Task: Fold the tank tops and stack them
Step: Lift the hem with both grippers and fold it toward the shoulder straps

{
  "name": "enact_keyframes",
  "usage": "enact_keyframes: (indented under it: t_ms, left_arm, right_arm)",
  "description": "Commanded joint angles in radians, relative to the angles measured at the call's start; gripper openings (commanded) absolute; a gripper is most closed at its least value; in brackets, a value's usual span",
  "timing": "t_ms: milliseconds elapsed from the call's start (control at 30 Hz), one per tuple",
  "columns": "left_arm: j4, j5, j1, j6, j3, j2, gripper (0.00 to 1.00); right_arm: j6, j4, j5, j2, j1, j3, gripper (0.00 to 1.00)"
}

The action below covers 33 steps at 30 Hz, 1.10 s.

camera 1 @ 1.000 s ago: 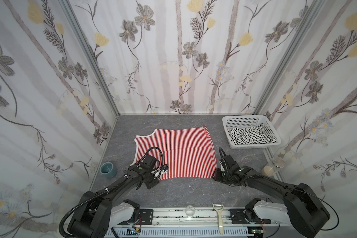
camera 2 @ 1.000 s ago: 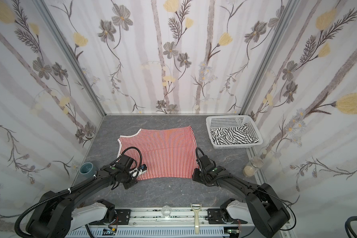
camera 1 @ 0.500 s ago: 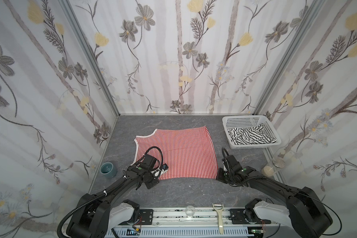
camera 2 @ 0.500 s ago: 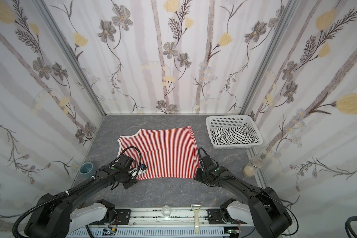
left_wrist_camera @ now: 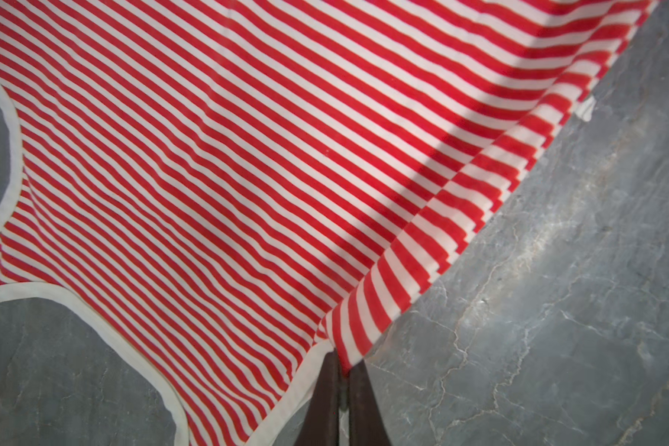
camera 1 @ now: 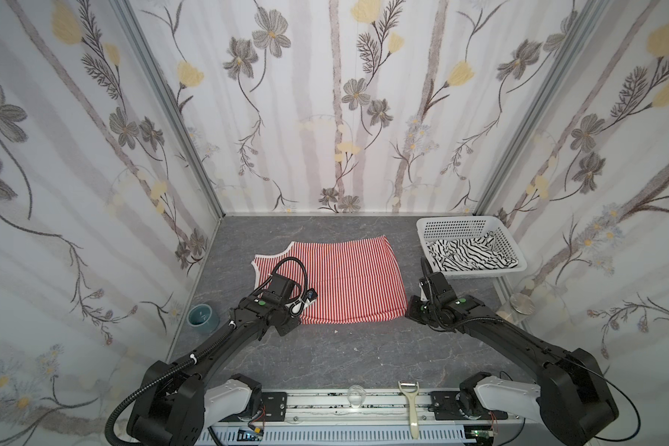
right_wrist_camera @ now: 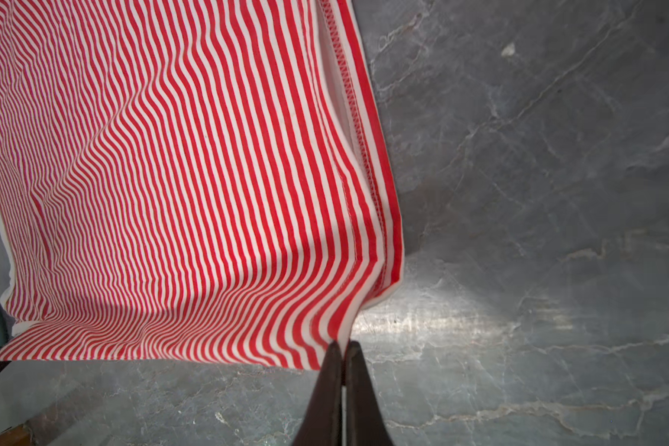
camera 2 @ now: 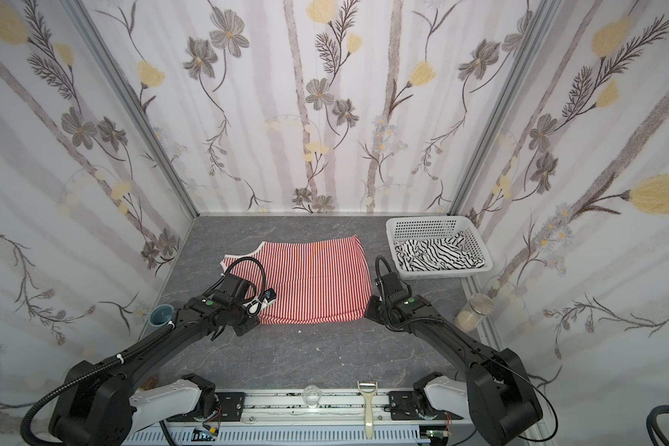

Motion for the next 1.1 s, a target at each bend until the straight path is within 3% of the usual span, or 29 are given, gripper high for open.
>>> enact_keyframes:
  t_ms: [0, 600, 867, 1067]
  left_arm:
    - [0.053, -0.044, 0.006, 0.041, 0.034, 0.028, 0.02]
    - [0.196, -0.082, 0.04, 0.064, 0.199, 0.282, 0.07]
    - [0.242, -0.111, 0.059, 0.026, 0.249, 0.385, 0.08]
    - [0.267, -0.123, 0.059, 0.007, 0.262, 0.434, 0.14]
  right_arm:
    - [-0.06, -0.008, 0.017, 0.04, -0.019, 0.042, 0.0]
    - [-0.22, -0.064, 0.038, 0.367, -0.097, 0.389, 0.0]
    - [-0.254, -0.072, 0.045, 0.468, -0.124, 0.47, 0.0]
    - [-0.268, -0.07, 0.041, 0.525, -0.132, 0.507, 0.02]
